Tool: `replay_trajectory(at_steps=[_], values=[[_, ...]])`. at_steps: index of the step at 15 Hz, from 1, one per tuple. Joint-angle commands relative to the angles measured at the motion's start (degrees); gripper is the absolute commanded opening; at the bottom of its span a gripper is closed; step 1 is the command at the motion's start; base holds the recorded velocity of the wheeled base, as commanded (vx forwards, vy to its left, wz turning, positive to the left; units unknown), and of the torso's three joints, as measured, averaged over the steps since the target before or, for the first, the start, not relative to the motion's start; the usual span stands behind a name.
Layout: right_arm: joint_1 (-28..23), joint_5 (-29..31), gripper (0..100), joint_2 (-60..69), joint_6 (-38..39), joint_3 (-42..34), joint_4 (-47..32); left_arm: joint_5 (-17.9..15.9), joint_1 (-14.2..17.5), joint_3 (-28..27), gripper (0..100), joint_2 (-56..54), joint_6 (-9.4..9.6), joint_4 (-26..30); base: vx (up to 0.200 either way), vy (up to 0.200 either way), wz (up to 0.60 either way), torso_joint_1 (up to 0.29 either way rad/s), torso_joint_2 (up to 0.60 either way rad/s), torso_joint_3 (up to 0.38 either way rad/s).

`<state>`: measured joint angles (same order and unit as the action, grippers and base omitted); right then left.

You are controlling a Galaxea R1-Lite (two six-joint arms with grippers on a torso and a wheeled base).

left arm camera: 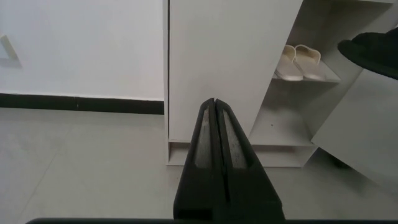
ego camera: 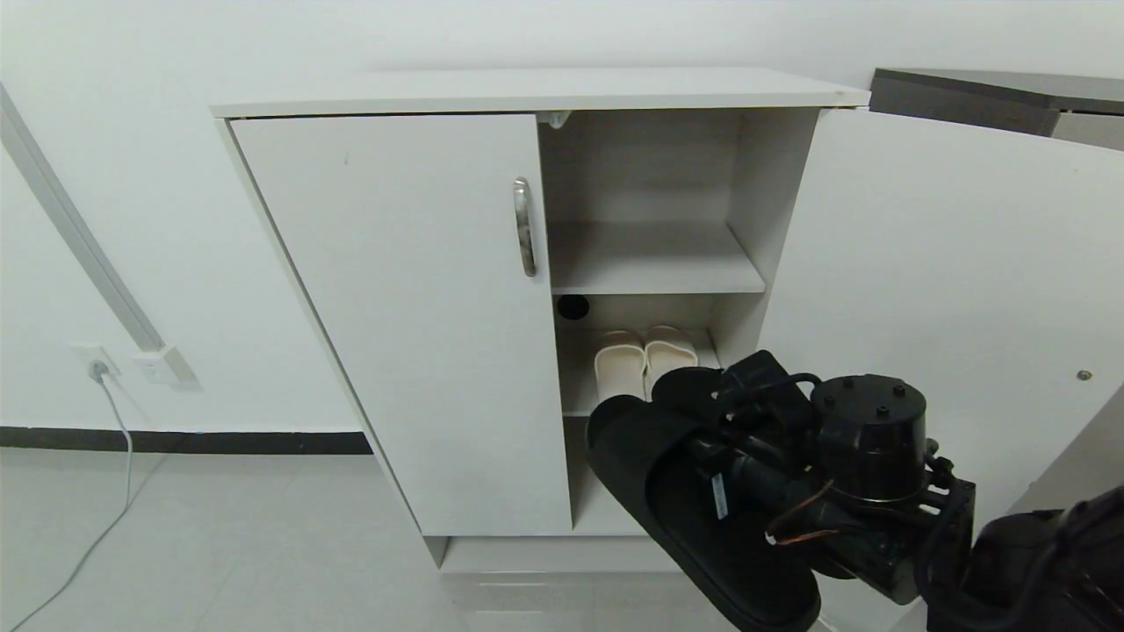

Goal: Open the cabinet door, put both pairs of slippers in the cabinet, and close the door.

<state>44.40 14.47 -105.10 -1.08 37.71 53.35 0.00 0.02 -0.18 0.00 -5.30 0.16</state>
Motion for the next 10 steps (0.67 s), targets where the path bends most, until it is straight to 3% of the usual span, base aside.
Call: replay_trajectory(at_steps=[1,4,6,10], values=[[3.0,5.3,0,-2.6,2.6,7.0,-5.7,0.0,0.0,0.0,0,0.0,0.03,0.0,0.000,0.000,0.00,0.000,0.00,0.000],[6.7,18.6,0,-3.0,11.3,20.9,-25.1,0.0,0.0,0.0,0,0.0,0.03,0.1,0.000,0.000,0.00,0.000,0.00,0.000],[7.4,22.4,0,-3.4,16.8,29.6,-36.7,0.0,0.0,0.0,0,0.0,0.03,0.0,0.000,0.000,0.00,0.000,0.00,0.000],[7.2,26.4,0,-2.7,17.5,37.2,-44.7,0.0,0.0,0.0,0,0.0,0.03,0.0,0.000,0.000,0.00,0.000,0.00,0.000]])
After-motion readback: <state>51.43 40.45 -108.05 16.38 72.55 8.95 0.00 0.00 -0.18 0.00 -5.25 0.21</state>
